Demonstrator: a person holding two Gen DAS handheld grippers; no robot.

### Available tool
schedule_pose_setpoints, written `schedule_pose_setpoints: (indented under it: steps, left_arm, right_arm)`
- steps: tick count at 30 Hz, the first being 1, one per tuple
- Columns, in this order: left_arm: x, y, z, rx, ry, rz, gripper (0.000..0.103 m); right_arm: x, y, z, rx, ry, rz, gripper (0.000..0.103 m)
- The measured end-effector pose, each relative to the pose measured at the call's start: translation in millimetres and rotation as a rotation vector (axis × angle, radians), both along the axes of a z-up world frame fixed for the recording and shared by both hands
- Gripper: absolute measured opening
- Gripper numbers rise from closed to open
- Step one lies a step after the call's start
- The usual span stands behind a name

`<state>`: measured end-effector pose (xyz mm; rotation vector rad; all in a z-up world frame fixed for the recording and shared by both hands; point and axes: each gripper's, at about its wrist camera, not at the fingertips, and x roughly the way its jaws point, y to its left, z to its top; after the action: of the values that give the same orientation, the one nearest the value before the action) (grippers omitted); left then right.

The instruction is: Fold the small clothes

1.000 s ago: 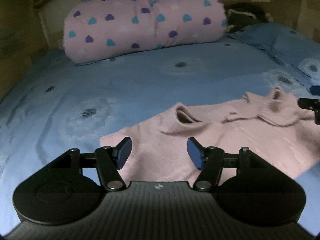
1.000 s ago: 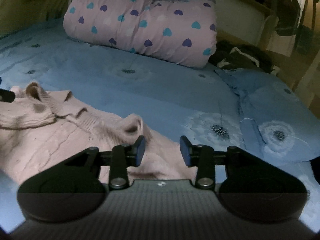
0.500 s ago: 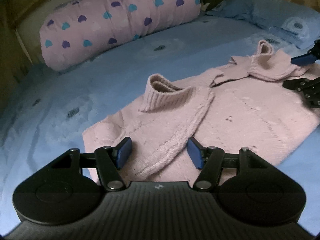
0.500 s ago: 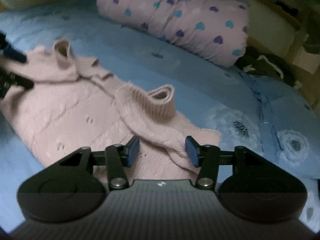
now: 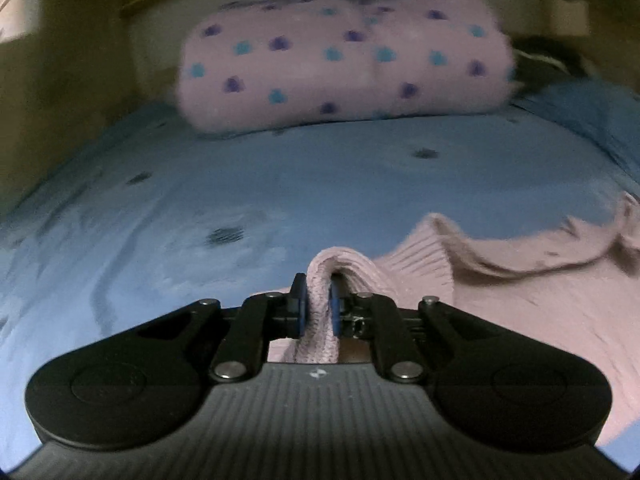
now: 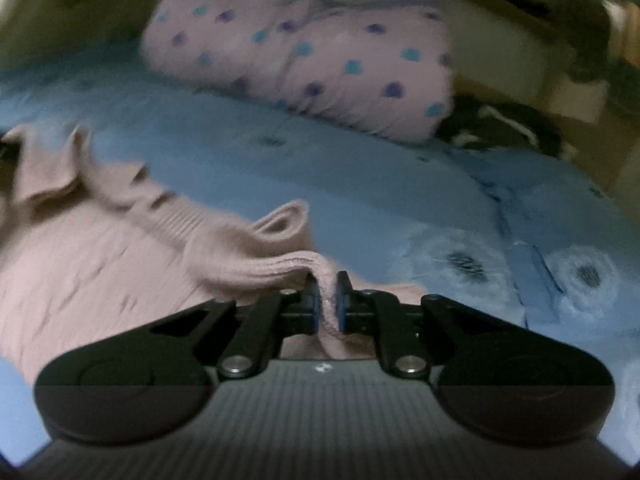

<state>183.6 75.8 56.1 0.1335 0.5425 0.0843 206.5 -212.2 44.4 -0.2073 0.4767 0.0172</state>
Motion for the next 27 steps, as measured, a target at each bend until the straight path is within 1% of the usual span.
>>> schedule_pose_setpoints:
  steps: [2, 3, 5, 6, 7, 8, 9, 10, 13, 16, 18, 20, 21, 22, 23, 25, 27]
  left_arm:
    - [7, 10, -4, -0.032, 0.023, 0.027, 0.015]
    - [9, 14, -5, -0.040, 0.031, 0.033, 0.015]
    - [15, 17, -7, -0.043, 0.048, 0.042, 0.018]
    - [17, 18, -7, -0.044, 0.051, 0.050, 0.022]
    - [18, 19, -7, -0.047, 0.052, 0.065, 0.027]
    - [18, 20, -5, -0.054, 0.048, 0.078, 0.030]
    - [18, 23, -4, -0.069, 0.045, 0.088, 0.034]
    - [18, 27, -1, -0.098, 0.039, 0.097, 0.037]
    - [15, 41, 6, -0.162, 0.022, 0.130, 0.041]
    - [13, 48, 10, -0.162, 0.007, 0.165, 0.043]
    - [11, 50, 13, -0.167, 0.005, 0.169, 0.044]
    - [8, 50, 15, -0.173, 0.003, 0.158, 0.044]
    - [7, 48, 17, -0.171, 0.000, 0.148, 0.044]
    - [5, 45, 19, -0.162, -0.009, 0.143, 0.044]
    - [3, 41, 20, -0.150, -0.020, 0.141, 0.044]
    - [-2, 33, 23, -0.134, -0.031, 0.118, 0.044]
    - [-6, 24, 24, -0.138, -0.027, 0.056, 0.044]
  right_arm:
    - [6, -15, 1, 0.069, -0.013, -0.080, 0.011]
    - [10, -24, 0, 0.094, -0.008, -0.120, 0.013]
    - [19, -40, -7, 0.128, 0.019, -0.201, 0.013]
    - [22, -47, -11, 0.147, 0.035, -0.232, 0.013]
    - [24, -57, -14, 0.185, 0.059, -0.258, 0.016]
    - [25, -63, -17, 0.221, 0.069, -0.272, 0.020]
    - [24, -70, -17, 0.261, 0.072, -0.289, 0.027]
    - [23, -73, -16, 0.283, 0.072, -0.298, 0.030]
    - [22, -83, -11, 0.366, 0.074, -0.312, 0.031]
    - [22, -86, -7, 0.427, 0.080, -0.326, 0.031]
    - [19, -86, -4, 0.440, 0.076, -0.338, 0.031]
    - [18, -86, -1, 0.442, 0.071, -0.376, 0.031]
    - [16, -86, 1, 0.433, 0.064, -0.403, 0.033]
    - [14, -85, 2, 0.410, 0.051, -0.423, 0.037]
    - [12, -82, 4, 0.384, 0.036, -0.432, 0.038]
    - [7, -77, 8, 0.330, 0.004, -0.413, 0.039]
    - [2, -72, 14, 0.311, -0.019, -0.358, 0.039]
